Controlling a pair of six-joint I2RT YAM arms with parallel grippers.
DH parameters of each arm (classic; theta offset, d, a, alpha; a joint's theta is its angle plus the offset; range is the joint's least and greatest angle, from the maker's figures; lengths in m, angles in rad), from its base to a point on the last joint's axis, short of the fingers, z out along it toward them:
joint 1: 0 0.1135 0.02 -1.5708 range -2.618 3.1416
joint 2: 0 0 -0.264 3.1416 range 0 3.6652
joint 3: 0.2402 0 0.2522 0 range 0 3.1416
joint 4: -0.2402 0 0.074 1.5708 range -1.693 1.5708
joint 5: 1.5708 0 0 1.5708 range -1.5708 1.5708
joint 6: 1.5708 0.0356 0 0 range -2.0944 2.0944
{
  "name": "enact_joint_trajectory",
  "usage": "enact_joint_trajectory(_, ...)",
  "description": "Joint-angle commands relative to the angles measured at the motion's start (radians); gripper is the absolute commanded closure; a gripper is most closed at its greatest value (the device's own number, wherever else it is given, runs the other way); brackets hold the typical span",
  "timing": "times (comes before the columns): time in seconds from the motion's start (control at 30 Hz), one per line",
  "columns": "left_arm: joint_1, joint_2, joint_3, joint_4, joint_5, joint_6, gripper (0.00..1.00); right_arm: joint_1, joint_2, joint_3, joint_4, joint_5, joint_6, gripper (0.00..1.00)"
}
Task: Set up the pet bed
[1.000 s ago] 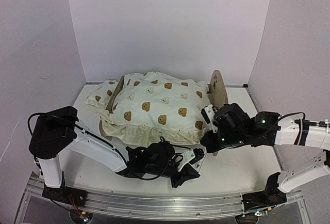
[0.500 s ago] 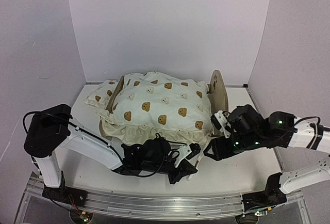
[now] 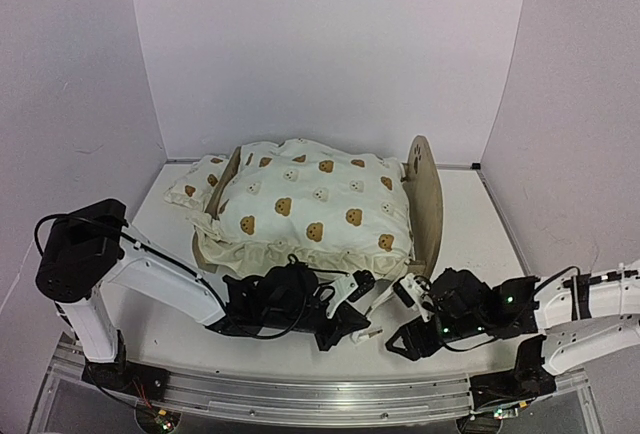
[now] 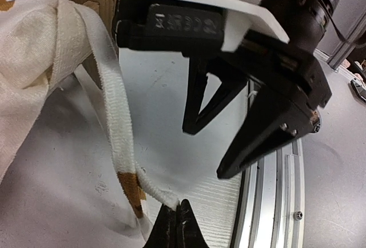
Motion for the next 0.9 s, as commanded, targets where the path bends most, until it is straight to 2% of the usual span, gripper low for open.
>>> enact_joint_trajectory(0.0,0.021,-0.043,-0.005,0.01,-0.021,-0.013,1.0,0.07,0.062,-0.088,0.576,0.038,-0.122,0.37)
enact_joint_trajectory(0.1,0.027,-0.039,-0.001,0.009,-0.002,-0.017,1.0,0.088,0.146,-0.176,0.897,0.047,-0.135,0.36)
enact_joint_trajectory(0.2,0.027,-0.041,0.001,0.007,0.006,-0.017,1.0,0.112,0.259,-0.2,1.097,0.124,-0.148,0.37)
enact_joint_trajectory(0.37,0.027,-0.05,-0.001,0.005,0.006,-0.015,1.0,0.168,0.437,-0.227,1.369,0.272,-0.148,0.53)
enact_joint_trajectory(0.53,0.027,-0.053,-0.003,0.004,0.008,-0.017,1.0,0.241,0.638,-0.187,1.522,0.485,-0.18,0.5)
enact_joint_trajectory(0.63,0.027,-0.055,-0.001,0.002,0.014,-0.02,1.0,0.249,0.755,-0.182,1.636,0.556,-0.177,0.53)
enact_joint_trajectory(0.7,0.027,-0.055,0.0,0.002,0.017,-0.023,1.0,0.248,0.805,-0.161,1.655,0.579,-0.186,0.55)
enact_joint_trajectory(0.77,0.028,-0.056,0.0,0.002,0.018,-0.023,1.0,0.249,0.84,-0.144,1.665,0.606,-0.195,0.62)
enact_joint_trajectory(0.87,0.027,-0.061,-0.008,0.0,0.007,-0.02,1.0,0.249,0.795,-0.183,1.674,0.619,-0.168,0.83)
